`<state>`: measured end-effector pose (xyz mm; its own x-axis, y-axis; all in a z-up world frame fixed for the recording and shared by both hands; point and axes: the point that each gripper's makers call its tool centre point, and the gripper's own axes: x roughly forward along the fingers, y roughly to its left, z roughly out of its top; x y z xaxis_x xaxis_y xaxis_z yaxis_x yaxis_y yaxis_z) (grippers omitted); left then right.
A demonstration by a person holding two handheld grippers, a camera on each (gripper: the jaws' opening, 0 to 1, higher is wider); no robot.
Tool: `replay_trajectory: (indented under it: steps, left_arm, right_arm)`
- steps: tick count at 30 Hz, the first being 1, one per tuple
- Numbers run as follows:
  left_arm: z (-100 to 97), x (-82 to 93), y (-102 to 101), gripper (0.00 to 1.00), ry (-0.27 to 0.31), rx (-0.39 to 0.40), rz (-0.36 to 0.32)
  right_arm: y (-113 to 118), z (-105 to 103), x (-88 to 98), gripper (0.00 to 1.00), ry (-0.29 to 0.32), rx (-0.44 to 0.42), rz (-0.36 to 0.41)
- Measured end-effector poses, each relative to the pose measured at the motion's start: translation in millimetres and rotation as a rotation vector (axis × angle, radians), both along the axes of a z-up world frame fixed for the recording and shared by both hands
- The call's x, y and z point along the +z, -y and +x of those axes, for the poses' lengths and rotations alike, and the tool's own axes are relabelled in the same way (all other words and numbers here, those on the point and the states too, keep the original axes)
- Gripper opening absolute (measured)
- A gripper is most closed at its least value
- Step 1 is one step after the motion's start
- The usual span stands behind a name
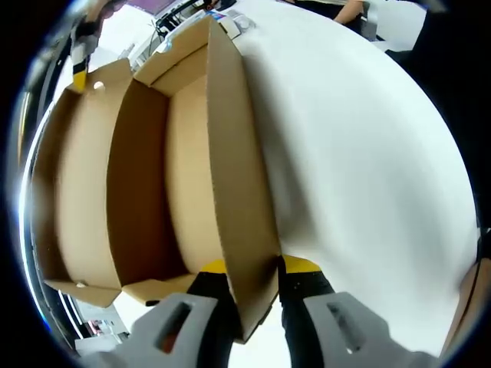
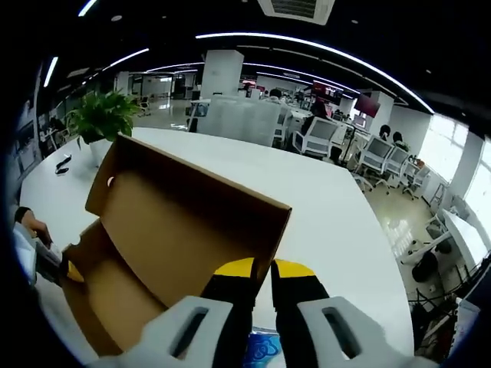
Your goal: Operate the shoe box by opening the lid, removing the specified soft item, and placing it in the target area until the item is outside and the box remains undamaged.
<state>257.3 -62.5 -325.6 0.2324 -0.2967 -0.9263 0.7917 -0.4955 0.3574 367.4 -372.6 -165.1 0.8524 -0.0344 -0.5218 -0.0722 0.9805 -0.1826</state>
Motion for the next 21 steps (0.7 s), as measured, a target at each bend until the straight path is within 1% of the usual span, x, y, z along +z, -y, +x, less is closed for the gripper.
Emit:
replay_trajectory:
  steps: [3,8,16,21]
  left_arm:
    - [0.1,-0.1,0,0.18,0.000,-0.001,0.000]
    - [0.1,0.0,0,0.18,0.000,-0.001,-0.002]
    - [0.3,0.0,0,0.18,-0.001,0.003,-0.001]
    - [0.0,0.1,0,0.18,-0.002,0.002,-0.003]
  right_arm:
    - [-1,-4,2.4,0.06,0.021,0.000,0.009]
    - [-3,-9,7.0,0.06,0.043,0.010,-0.004]
    - [-8,-21,12.3,0.06,0.083,0.019,0.013]
    - [-12,-31,16.3,0.06,0.105,0.029,-0.004]
